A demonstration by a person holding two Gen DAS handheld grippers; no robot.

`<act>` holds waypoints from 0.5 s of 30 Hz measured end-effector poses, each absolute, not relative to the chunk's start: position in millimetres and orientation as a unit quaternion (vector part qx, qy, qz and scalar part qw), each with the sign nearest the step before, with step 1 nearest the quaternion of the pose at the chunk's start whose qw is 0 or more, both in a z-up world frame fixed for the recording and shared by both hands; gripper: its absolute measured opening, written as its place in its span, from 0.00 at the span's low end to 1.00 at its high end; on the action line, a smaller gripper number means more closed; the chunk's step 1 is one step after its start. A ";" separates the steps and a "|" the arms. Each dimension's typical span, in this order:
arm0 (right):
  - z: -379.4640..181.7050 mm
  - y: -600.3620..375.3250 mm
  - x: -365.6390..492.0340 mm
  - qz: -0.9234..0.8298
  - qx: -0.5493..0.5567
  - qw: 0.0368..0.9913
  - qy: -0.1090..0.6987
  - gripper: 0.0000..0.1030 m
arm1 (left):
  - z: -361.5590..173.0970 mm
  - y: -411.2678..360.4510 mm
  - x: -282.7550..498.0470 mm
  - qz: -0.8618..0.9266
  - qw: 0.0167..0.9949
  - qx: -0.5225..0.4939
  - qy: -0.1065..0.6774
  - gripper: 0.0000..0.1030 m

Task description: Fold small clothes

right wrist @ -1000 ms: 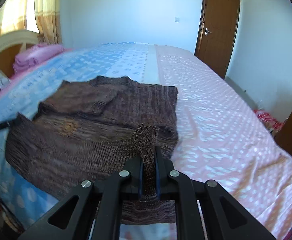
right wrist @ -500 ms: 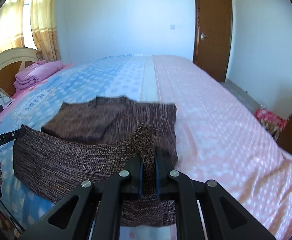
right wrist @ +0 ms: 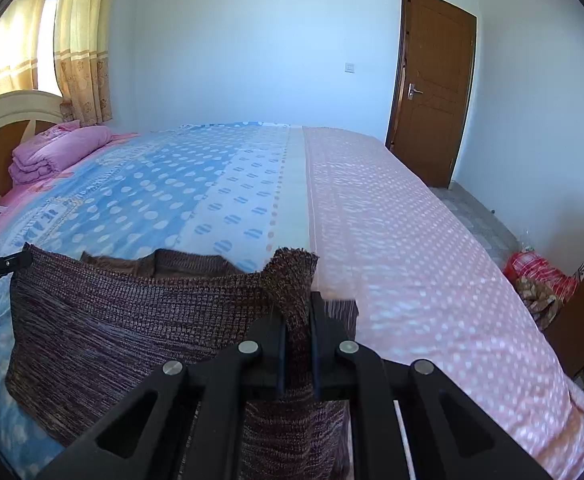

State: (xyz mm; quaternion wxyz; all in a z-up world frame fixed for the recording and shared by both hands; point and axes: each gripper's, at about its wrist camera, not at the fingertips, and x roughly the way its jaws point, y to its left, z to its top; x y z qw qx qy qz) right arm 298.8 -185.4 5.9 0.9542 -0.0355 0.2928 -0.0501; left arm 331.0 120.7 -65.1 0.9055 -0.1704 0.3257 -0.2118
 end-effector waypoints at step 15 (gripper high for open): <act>-92.8 -214.0 417.6 -0.091 -0.067 0.928 0.355 0.09 | -147.7 97.8 429.4 -0.123 0.884 -0.200 0.404 0.14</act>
